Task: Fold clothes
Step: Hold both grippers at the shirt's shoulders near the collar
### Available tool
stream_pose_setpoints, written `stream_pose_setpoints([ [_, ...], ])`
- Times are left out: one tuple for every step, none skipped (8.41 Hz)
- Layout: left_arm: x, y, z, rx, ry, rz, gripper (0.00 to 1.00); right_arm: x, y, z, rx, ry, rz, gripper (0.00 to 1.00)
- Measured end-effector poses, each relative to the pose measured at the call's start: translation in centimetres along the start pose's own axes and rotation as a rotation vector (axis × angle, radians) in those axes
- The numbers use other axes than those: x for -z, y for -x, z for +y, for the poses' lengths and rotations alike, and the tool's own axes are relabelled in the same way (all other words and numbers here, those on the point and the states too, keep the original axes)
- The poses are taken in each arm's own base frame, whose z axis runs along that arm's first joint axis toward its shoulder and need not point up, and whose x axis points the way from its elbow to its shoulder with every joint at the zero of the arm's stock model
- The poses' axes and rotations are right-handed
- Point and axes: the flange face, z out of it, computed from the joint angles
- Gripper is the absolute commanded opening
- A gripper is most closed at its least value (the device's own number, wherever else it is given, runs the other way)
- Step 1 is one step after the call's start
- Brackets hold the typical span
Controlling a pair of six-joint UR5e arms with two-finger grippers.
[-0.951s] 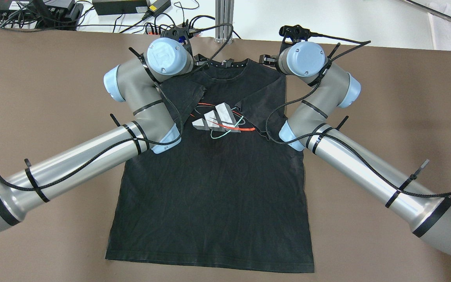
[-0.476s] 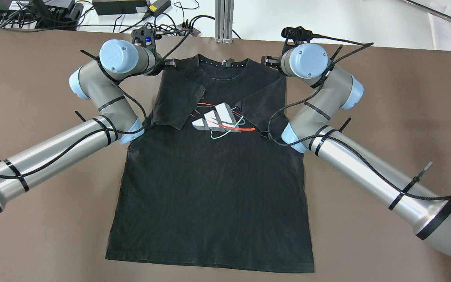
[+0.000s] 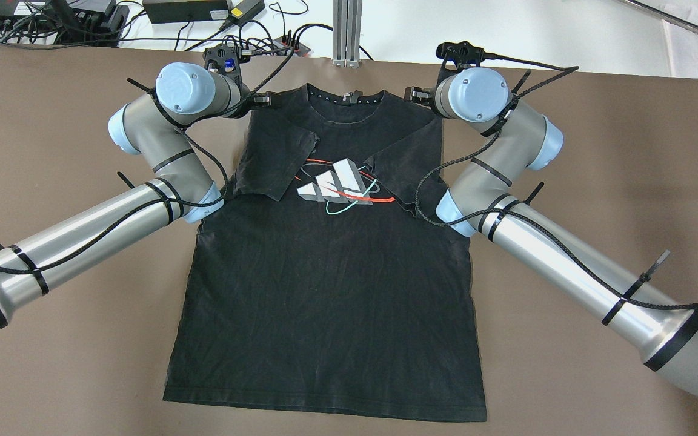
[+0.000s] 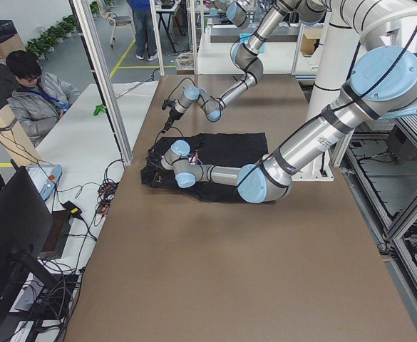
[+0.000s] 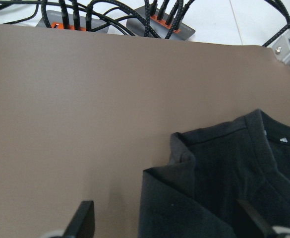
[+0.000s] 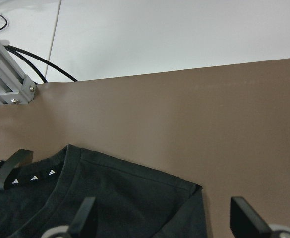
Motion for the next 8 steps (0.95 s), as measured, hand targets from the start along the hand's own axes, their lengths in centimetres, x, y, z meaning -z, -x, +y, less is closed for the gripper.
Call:
stream_pose_setpoints([
  [-0.14,-0.34,-0.22,0.005,0.001,-0.003,0.52,0.05,0.04,-0.02,0.000,-0.001,-0.001,0.94],
  [-0.21,-0.76,-0.46,0.009,0.002,-0.004,0.32,0.09,0.11,0.00,0.000,-0.002,-0.002,0.94],
  [-0.23,-1.03,-0.60,0.011,0.003,-0.004,0.20,0.10,0.13,0.01,0.001,-0.003,-0.002,0.94],
  [-0.22,-1.17,-0.67,0.011,0.003,-0.004,0.10,0.11,0.14,0.01,0.001,-0.006,-0.001,0.94],
  [-0.20,-1.26,-0.71,0.012,0.003,-0.002,0.01,0.08,0.14,0.10,0.002,-0.009,0.001,0.94],
  [-0.21,-1.26,-0.71,0.011,0.003,-0.003,0.00,0.10,0.14,0.13,0.002,-0.012,0.001,0.94],
  [-0.22,-1.26,-0.71,0.011,0.003,-0.003,0.00,0.10,-0.08,0.34,0.003,-0.012,0.002,0.94],
  [-0.22,-1.27,-0.71,0.011,0.003,-0.003,0.00,0.19,-0.25,0.52,0.003,-0.013,0.001,0.94],
])
